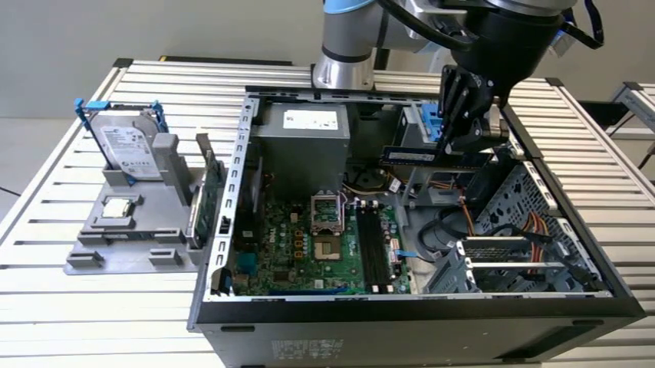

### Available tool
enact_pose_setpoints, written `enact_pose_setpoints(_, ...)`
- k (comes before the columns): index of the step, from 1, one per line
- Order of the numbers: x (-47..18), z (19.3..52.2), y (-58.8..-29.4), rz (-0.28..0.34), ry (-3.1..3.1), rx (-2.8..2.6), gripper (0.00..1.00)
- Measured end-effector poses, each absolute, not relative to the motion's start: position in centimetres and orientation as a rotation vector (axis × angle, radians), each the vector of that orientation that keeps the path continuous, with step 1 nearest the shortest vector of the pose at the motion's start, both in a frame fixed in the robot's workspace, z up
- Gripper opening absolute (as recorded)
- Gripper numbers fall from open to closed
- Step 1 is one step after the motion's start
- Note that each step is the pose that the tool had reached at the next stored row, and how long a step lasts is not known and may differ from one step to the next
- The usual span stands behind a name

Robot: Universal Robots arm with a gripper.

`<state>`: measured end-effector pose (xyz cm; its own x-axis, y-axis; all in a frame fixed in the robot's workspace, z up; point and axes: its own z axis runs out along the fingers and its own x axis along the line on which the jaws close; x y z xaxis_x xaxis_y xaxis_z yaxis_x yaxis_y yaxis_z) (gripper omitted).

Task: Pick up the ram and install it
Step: 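Insert the ram into the slot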

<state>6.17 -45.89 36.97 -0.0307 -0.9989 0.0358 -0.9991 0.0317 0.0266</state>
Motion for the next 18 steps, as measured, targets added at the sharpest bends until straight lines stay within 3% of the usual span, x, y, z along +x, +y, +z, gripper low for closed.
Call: enact_pose_setpoints(18,6.17,36.97,-45.89,0.004,-2.374,1.989,0.0)
